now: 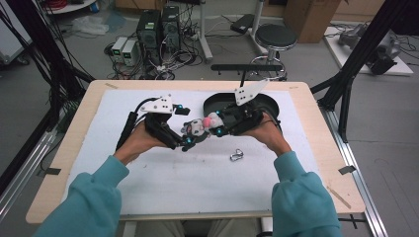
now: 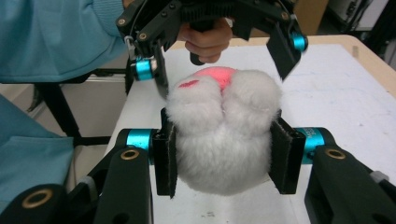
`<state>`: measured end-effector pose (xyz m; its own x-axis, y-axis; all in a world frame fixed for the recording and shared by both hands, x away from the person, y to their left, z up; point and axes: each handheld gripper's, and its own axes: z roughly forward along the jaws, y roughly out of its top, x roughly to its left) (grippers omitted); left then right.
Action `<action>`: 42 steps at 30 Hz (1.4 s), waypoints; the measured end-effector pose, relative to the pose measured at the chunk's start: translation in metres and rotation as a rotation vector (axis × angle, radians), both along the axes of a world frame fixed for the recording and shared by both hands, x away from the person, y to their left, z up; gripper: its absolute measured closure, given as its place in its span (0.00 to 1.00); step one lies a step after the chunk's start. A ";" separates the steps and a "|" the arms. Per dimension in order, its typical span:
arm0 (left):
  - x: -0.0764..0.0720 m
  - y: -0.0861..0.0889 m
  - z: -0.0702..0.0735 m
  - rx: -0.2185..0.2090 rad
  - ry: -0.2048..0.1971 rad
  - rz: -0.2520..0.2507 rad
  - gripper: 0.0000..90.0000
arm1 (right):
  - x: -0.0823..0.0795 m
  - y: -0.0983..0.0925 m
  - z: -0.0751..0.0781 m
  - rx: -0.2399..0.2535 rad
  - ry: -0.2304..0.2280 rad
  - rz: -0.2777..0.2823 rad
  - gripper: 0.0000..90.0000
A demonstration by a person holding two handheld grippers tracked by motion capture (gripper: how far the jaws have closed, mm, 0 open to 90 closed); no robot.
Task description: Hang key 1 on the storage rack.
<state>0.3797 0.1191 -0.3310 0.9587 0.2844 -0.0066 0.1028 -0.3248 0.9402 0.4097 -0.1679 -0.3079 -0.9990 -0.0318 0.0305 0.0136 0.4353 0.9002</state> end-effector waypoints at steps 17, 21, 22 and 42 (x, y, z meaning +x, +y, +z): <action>-0.038 0.100 -0.027 -0.072 -0.072 0.330 0.02 | 0.001 -0.034 0.013 0.032 0.001 -0.285 0.59; -0.055 0.121 -0.043 -0.091 -0.075 0.373 0.02 | 0.002 -0.045 0.017 0.057 -0.007 -0.390 0.59; -0.059 0.126 -0.047 -0.094 -0.083 0.385 0.02 | 0.002 -0.048 0.018 0.056 -0.016 -0.413 0.59; -0.091 0.162 -0.104 -0.189 -0.126 0.542 0.02 | 0.005 -0.078 0.025 0.074 -0.068 -0.716 0.59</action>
